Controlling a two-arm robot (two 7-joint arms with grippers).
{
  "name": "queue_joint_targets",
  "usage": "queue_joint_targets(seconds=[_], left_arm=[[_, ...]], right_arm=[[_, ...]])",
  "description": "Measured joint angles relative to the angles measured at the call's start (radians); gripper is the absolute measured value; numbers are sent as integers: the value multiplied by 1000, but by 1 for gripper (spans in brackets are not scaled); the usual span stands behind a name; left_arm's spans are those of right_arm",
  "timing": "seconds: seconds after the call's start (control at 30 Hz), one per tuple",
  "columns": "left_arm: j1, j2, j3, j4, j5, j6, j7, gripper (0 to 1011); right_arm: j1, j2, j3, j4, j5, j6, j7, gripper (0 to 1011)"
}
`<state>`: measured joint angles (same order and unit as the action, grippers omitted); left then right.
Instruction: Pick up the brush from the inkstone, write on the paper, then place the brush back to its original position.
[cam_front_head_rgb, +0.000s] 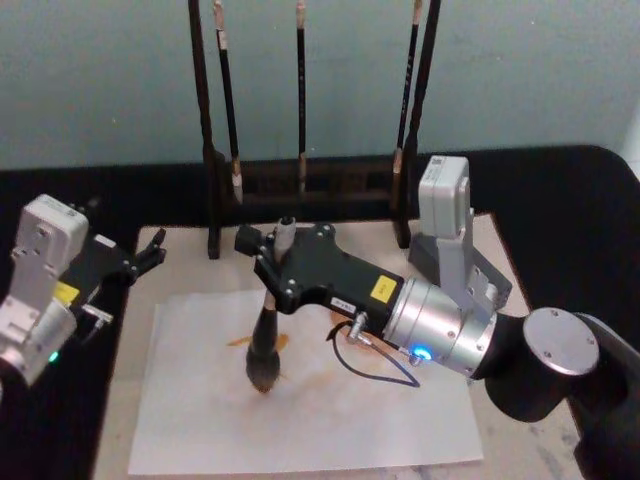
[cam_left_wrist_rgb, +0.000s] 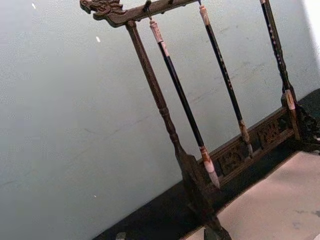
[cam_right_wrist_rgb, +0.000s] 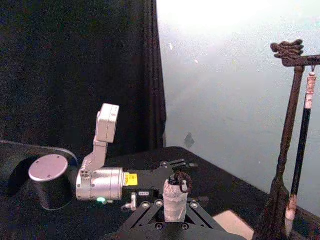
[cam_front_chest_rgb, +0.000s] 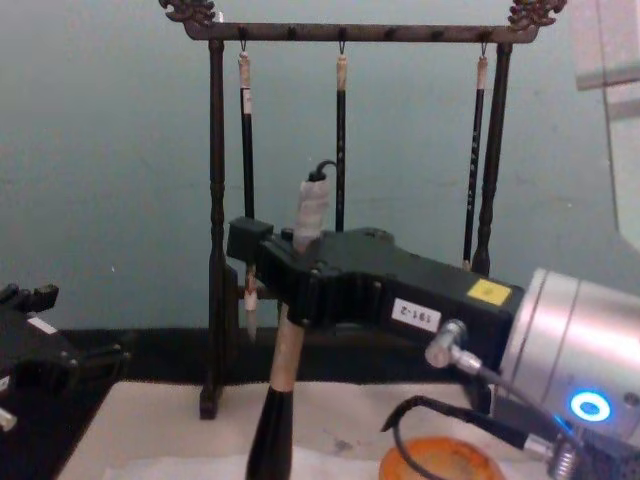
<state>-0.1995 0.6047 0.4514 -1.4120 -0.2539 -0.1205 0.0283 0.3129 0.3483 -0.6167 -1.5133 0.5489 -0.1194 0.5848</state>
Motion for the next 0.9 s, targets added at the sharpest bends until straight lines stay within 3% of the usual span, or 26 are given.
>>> queue_joint_targets(seconds=[0.33, 0.9], left_arm=[[0, 0, 0, 0, 0, 0, 0, 1010], [0, 0, 0, 0, 0, 0, 0, 1010]], right_arm=[[-28, 23, 22, -32, -7, 15, 17, 0], [-58, 40, 52, -82, 24, 19, 26, 0]])
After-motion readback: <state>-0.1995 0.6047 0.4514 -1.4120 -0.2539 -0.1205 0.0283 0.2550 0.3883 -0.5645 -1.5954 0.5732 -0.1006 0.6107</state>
